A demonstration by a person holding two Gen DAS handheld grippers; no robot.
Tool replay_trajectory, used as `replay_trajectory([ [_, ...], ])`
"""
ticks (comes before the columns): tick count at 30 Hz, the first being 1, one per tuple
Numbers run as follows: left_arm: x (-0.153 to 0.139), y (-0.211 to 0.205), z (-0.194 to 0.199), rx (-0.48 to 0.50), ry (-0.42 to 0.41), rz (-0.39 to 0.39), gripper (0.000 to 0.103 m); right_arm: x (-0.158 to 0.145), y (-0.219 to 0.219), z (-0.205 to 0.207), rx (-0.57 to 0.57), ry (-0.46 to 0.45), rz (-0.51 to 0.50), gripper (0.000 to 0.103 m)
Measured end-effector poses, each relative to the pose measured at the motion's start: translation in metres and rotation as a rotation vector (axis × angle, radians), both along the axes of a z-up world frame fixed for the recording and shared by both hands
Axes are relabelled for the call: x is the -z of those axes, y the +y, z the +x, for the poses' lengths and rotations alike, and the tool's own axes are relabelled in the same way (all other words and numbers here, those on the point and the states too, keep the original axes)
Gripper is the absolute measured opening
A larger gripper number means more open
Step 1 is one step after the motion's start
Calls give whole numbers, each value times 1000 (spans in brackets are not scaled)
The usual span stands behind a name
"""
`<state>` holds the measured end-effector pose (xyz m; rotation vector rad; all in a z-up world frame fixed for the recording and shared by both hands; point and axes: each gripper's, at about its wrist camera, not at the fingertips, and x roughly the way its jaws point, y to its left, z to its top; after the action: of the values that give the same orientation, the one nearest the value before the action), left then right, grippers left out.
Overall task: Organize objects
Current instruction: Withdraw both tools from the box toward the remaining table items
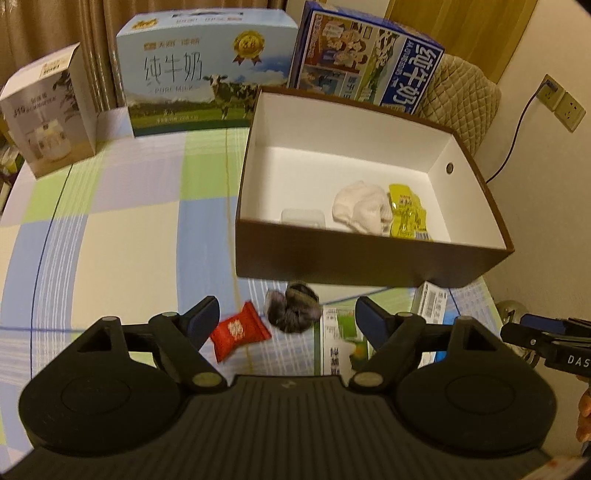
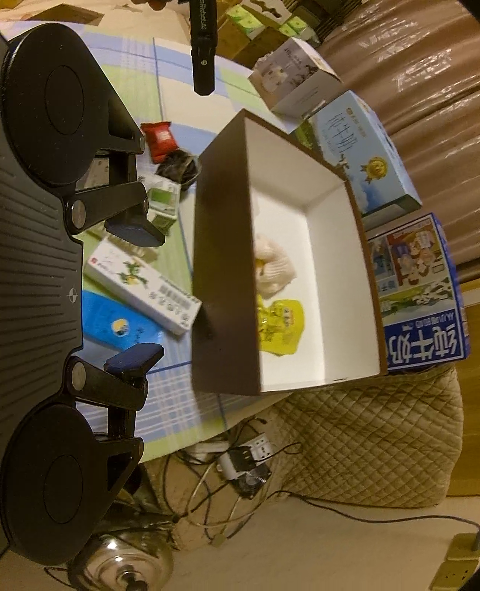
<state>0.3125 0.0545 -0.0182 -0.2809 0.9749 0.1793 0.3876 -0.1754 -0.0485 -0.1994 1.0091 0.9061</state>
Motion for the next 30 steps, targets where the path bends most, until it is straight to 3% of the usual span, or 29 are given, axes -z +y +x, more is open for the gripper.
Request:
replay_trajectory([
  [20, 37, -7, -28, -22, 94, -10, 77, 47, -6, -30, 26, 76, -113, 55],
  [30, 45, -2, -30, -34, 99, -6, 77, 67, -4, -30, 59, 85, -142, 55],
])
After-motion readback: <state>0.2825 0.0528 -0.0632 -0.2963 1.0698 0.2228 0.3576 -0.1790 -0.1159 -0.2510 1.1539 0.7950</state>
